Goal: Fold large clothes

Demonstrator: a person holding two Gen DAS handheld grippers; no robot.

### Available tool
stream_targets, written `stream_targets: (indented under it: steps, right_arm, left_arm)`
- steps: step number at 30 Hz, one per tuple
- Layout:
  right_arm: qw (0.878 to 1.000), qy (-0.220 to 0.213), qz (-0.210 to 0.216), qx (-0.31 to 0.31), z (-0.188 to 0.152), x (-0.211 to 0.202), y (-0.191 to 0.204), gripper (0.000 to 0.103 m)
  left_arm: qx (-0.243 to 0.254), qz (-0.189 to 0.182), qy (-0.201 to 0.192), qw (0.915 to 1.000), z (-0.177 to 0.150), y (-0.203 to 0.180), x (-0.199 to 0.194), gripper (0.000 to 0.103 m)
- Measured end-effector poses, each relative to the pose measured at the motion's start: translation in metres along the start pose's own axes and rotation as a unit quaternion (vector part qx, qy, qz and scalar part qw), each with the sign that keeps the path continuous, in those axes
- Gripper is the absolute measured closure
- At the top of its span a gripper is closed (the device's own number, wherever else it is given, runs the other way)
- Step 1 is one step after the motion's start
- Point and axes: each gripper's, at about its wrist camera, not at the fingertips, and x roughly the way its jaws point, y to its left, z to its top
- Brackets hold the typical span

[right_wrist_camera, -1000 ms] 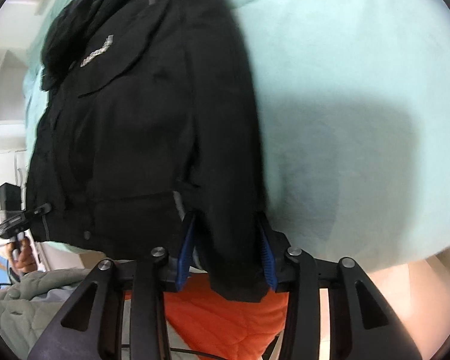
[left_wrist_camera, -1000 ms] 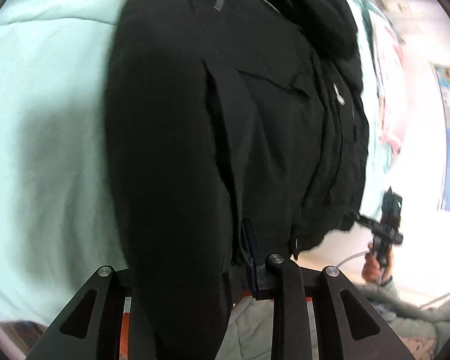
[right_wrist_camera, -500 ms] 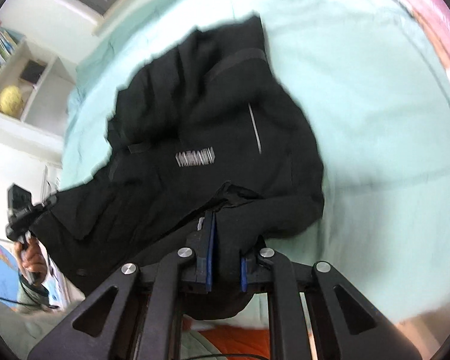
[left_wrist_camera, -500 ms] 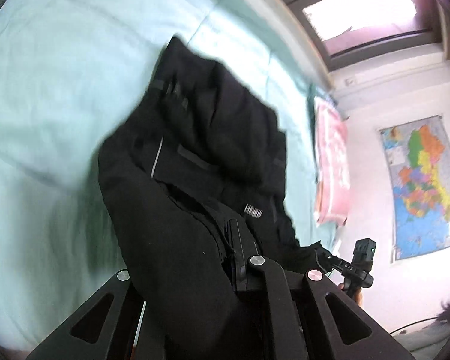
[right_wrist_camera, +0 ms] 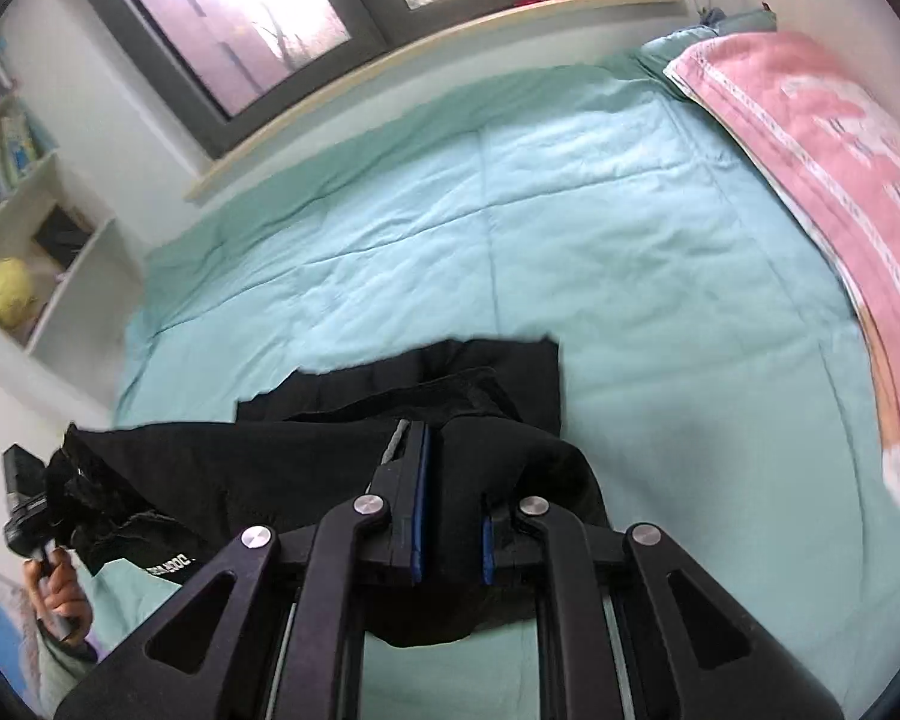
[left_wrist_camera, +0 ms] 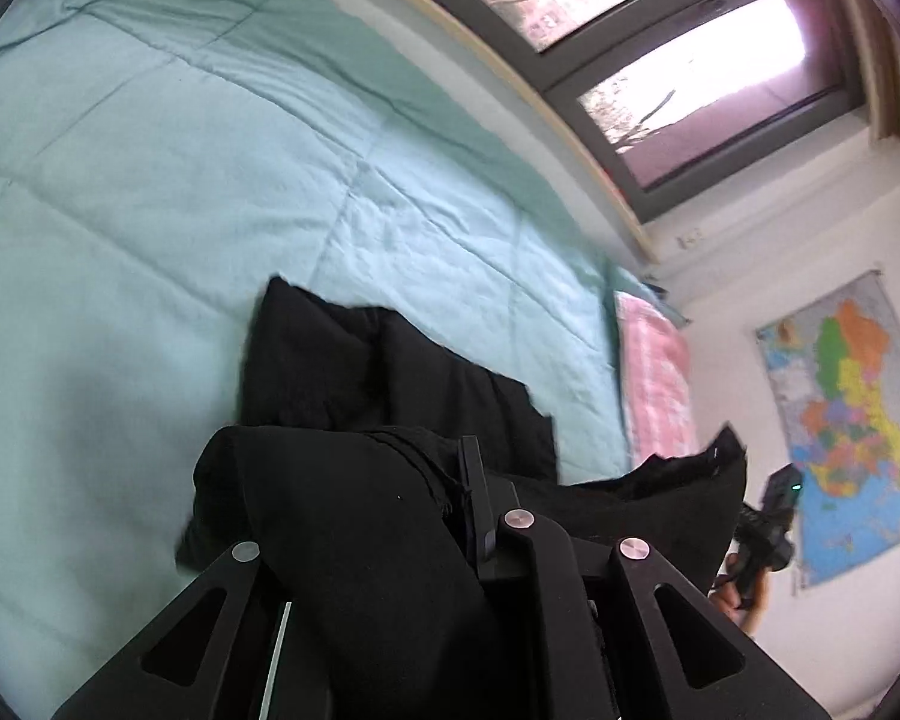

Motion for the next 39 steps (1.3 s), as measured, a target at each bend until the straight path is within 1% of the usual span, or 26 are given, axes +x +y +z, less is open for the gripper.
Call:
stream_targets:
  steps: [1, 2, 4, 7, 8, 9, 10, 13, 15, 17, 19, 22, 24, 25, 27, 29, 30, 32, 33, 34, 35, 36, 37, 38, 39]
  right_arm:
    - [1.0, 0.006, -0.012, -0.004, 0.011, 0.016, 0.003, 0.086]
    - [1.0, 0.012, -0.018, -0.005, 0.013, 0.024, 0.002, 0.086]
    - [0.998, 0.037, -0.044, -0.007, 0.027, 0.064, 0.001, 0.086]
    - [0.995, 0.071, -0.075, -0.006, 0.03, 0.122, -0.007, 0.086]
    - [0.993, 0.079, -0.083, -0.005, 0.029, 0.136, -0.01, 0.086]
    - [0.991, 0.093, -0.092, 0.0, 0.028, 0.158, -0.019, 0.086]
    - [0.99, 0.105, -0.096, 0.006, 0.025, 0.178, -0.028, 0.086]
    - [0.986, 0.134, -0.101, 0.022, 0.012, 0.217, -0.047, 0.086]
    - [0.983, 0.149, -0.11, 0.021, 0.007, 0.24, -0.051, 0.086]
    - [0.981, 0.154, -0.12, 0.008, 0.004, 0.254, -0.049, 0.085]
    - [0.979, 0.158, -0.127, -0.006, 0.004, 0.261, -0.047, 0.085]
    - [0.98, 0.159, -0.115, -0.014, 0.006, 0.249, -0.045, 0.085]
    - [0.983, 0.153, -0.1, -0.022, 0.007, 0.233, -0.046, 0.085]
    - [0.984, 0.15, -0.092, -0.025, 0.008, 0.223, -0.046, 0.085]
    - [0.986, 0.143, -0.077, -0.024, 0.009, 0.207, -0.049, 0.085]
    - [0.989, 0.134, -0.056, -0.013, 0.013, 0.187, -0.055, 0.084]
    - [0.991, 0.127, -0.041, -0.003, 0.015, 0.175, -0.059, 0.084]
    - [0.993, 0.116, -0.013, 0.019, 0.018, 0.153, -0.067, 0.083]
    - [0.993, 0.114, -0.002, 0.027, 0.018, 0.146, -0.071, 0.081]
    - [0.993, 0.112, 0.014, 0.04, 0.016, 0.136, -0.076, 0.079]
    - [0.992, 0.112, 0.025, 0.05, 0.015, 0.13, -0.078, 0.077]
    - [0.992, 0.112, 0.033, 0.057, 0.013, 0.126, -0.079, 0.074]
    - [0.991, 0.112, 0.044, 0.064, 0.012, 0.122, -0.08, 0.072]
    - [0.989, 0.109, 0.065, 0.075, 0.009, 0.115, -0.082, 0.07]
    - [0.988, 0.106, 0.074, 0.08, 0.008, 0.111, -0.081, 0.068]
  left_arm:
    - [-0.003, 0.008, 0.006, 1.0, 0.011, 0.005, 0.014, 0.09]
    - [-0.006, 0.013, 0.012, 0.9998, 0.018, 0.01, 0.026, 0.089]
    - [-0.014, 0.025, 0.029, 0.9992, 0.032, 0.024, 0.058, 0.089]
    - [-0.029, 0.048, 0.063, 0.9964, 0.046, 0.052, 0.115, 0.088]
    - [-0.034, 0.052, 0.073, 0.9954, 0.047, 0.06, 0.13, 0.088]
    - [-0.04, 0.054, 0.083, 0.9943, 0.047, 0.068, 0.144, 0.088]
    - [-0.047, 0.055, 0.093, 0.993, 0.048, 0.076, 0.159, 0.088]
    - [-0.069, 0.046, 0.117, 0.9897, 0.043, 0.098, 0.196, 0.087]
    - [-0.083, 0.04, 0.125, 0.988, 0.039, 0.108, 0.209, 0.087]
    - [-0.084, 0.034, 0.13, 0.9874, 0.039, 0.111, 0.212, 0.087]
    - [-0.071, 0.027, 0.142, 0.9869, 0.041, 0.109, 0.21, 0.087]
    - [-0.037, 0.02, 0.162, 0.9858, 0.045, 0.1, 0.199, 0.087]
    - [0.003, -0.004, 0.165, 0.9864, 0.047, 0.086, 0.178, 0.083]
    - [0.013, -0.019, 0.163, 0.9863, 0.048, 0.081, 0.164, 0.08]
    - [0.016, -0.046, 0.164, 0.9853, 0.047, 0.077, 0.139, 0.078]
    - [0.021, -0.064, 0.168, 0.9835, 0.044, 0.075, 0.114, 0.07]
    - [0.027, -0.072, 0.167, 0.9829, 0.041, 0.074, 0.098, 0.069]
    - [0.039, -0.09, 0.155, 0.983, 0.039, 0.073, 0.069, 0.066]
    - [0.041, -0.097, 0.144, 0.9839, 0.04, 0.074, 0.053, 0.064]
    - [0.04, -0.105, 0.126, 0.9856, 0.042, 0.073, 0.034, 0.061]
    - [0.041, -0.11, 0.111, 0.9869, 0.043, 0.074, 0.021, 0.055]
    - [0.043, -0.105, 0.091, 0.9894, 0.046, 0.073, 0.007, 0.05]
    - [0.049, -0.085, 0.074, 0.9924, 0.049, 0.071, -0.001, 0.04]
    - [0.056, -0.066, 0.066, 0.994, 0.05, 0.067, -0.003, 0.037]
    - [0.065, -0.046, 0.062, 0.9949, 0.051, 0.064, -0.002, 0.037]
